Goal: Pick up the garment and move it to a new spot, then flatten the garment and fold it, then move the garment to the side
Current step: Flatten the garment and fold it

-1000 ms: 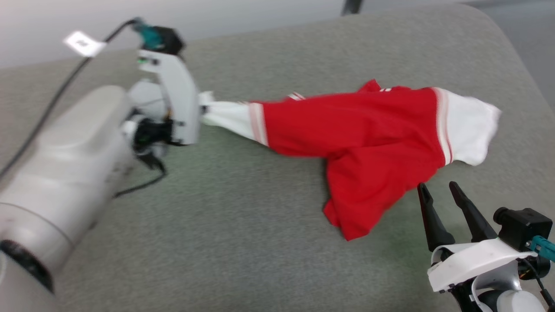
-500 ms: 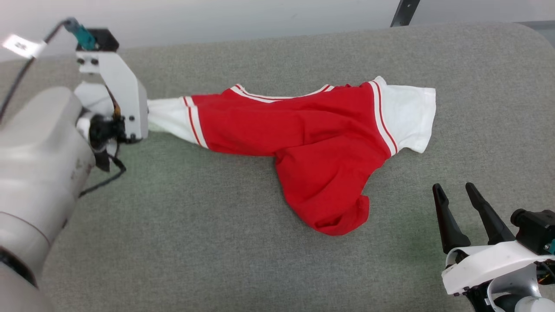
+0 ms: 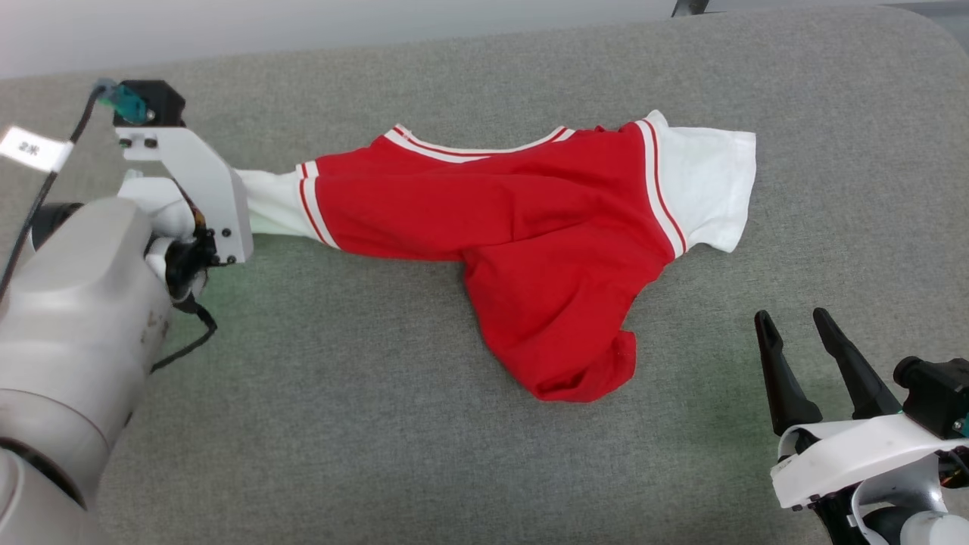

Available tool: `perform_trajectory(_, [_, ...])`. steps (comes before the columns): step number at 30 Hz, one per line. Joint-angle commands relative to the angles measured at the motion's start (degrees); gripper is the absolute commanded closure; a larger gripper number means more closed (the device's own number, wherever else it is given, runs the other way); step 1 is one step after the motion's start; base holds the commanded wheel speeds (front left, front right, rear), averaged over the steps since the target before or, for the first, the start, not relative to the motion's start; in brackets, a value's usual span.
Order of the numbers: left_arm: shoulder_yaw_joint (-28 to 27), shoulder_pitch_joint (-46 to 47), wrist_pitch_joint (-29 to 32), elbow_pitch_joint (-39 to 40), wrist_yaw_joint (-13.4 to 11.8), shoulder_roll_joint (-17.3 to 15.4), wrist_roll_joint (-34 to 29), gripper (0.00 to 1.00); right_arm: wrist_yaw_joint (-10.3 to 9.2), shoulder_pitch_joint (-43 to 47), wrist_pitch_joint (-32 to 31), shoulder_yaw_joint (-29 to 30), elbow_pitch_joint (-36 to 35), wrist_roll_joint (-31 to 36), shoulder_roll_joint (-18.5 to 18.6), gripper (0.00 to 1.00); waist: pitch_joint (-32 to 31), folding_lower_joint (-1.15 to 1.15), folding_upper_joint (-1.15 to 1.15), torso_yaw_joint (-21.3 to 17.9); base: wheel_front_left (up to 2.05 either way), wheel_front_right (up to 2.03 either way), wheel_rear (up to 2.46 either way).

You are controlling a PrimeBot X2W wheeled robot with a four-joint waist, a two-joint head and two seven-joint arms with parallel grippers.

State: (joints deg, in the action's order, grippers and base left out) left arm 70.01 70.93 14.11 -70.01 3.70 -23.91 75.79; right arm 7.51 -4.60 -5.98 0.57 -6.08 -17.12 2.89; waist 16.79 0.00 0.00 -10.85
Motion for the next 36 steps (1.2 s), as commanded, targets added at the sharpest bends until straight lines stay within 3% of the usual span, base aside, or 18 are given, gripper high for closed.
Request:
perform_trajectory(1, [-0.2, -0.78, -2.29, -0.6, -0.32, -0.03, -0.47, 0.64, -0.04, -0.47, 0.3, -0.11, 0.1, -0.07, 0.0, 0.0, 0.03, 0.0, 0.0, -0.06, 0.0, 0.0, 0.0])
perform_trajectory(3, [-0.67, -1.07, -4.67, -1.05, -0.41, 0.21, -0.2, 0.61, -0.04, -0.64, 0.38, -0.36, 0.39, -0.22, 0.0, 0.0, -0.1, 0.0, 0.0, -0.01, 0.0, 0.0, 0.0])
perform_trajectory(5, [-0.82, -1.38, -6.48, -1.38, -0.3, 0.56, -0.33, 0.0, -0.04, -0.72, 0.43, -0.61, 0.65, -0.31, 0.0, 0.0, -0.3, 0.0, 0.0, 0.1, 0.0, 0.0, 0.0])
perform_trajectory(14, [-0.9, -0.88, -5.27, -1.93, 1.88, 0.64, 0.19, 0.0, -0.04, 1.12, 0.42, -0.17, 0.92, -0.5, 0.0, 0.0, -2.67, 0.0, 0.0, 1.71, 0.0, 0.0, 0.0])
perform_trajectory(18, [-0.86, -1.85, 2.23, -2.11, 2.41, 0.54, 1.55, 0.0, -0.04, 1.68, 0.23, -0.57, 0.84, -0.73, 0.0, 0.0, -3.27, 0.0, 0.0, 2.14, 0.0, 0.0, 0.0])
perform_trajectory(25, [-1.34, -2.25, 9.77, -2.38, 2.57, 0.88, 3.07, 0.0, -0.04, 0.44, 0.25, -1.36, 0.21, -0.95, 0.01, 0.0, -1.19, 0.0, 0.0, 1.01, 0.0, 0.0, 0.0])
perform_trajectory(36, [-2.71, -0.24, 10.8, -2.89, 1.38, 0.0, 4.41, 0.0, -0.04, -0.56, 1.12, -1.15, 0.59, -1.45, -0.01, 0.0, 2.02, 0.0, 0.0, -1.78, 0.0, 0.0, 0.0])
